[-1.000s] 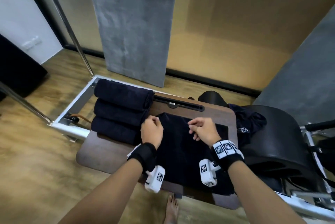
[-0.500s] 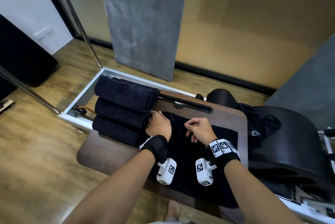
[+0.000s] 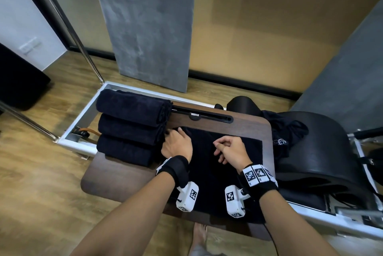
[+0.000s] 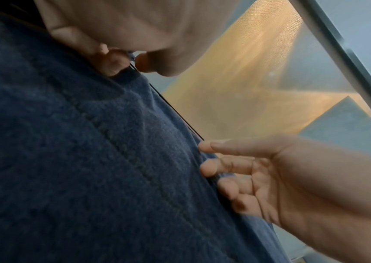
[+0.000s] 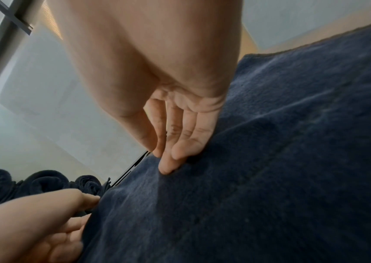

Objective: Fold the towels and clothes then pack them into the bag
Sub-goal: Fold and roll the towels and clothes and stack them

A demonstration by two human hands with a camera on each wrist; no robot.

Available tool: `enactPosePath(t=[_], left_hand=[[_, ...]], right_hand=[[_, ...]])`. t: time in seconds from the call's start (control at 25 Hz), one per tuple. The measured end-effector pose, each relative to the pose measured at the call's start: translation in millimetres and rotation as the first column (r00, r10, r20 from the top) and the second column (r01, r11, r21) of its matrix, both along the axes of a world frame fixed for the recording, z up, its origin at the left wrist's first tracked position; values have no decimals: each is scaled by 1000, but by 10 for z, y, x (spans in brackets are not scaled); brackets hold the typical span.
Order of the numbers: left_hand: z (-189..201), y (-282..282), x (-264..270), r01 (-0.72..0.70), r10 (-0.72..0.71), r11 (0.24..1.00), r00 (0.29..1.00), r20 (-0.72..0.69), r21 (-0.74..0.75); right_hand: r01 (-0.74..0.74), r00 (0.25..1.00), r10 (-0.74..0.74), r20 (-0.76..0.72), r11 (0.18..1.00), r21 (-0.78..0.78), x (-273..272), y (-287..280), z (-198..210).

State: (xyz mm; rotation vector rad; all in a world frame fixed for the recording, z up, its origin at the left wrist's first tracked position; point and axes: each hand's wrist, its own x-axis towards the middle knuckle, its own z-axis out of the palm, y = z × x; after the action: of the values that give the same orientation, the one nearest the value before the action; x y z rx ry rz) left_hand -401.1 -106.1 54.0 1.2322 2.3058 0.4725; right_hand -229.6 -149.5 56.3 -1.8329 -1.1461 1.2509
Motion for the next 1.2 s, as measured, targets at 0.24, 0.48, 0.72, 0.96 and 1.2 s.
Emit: enactPosePath(t=[0.24,0.48,0.72,0.96,1.2], left_hand=[[44,7,-28,2,0,997,1000,26,-76],[120,181,-1,28,-37,997,991,130,68],[214,104,100,97,-136,964,980,146,247],[-13,-285,-179,675,-688,704,725,-25,222],[-44,-505,-565,879,-865,474,457,-206,-40]], right_hand=[[-13,996,11,89,1000,12,115,-103,-20],[-8,982,7,186,1000,1,269,-100,-18],[35,989,-40,139,999,33,349,-141,7],[-144,922,111,372,988,62,637,-630,49],[-268,699,268,663,958,-105,688,-1210,129]])
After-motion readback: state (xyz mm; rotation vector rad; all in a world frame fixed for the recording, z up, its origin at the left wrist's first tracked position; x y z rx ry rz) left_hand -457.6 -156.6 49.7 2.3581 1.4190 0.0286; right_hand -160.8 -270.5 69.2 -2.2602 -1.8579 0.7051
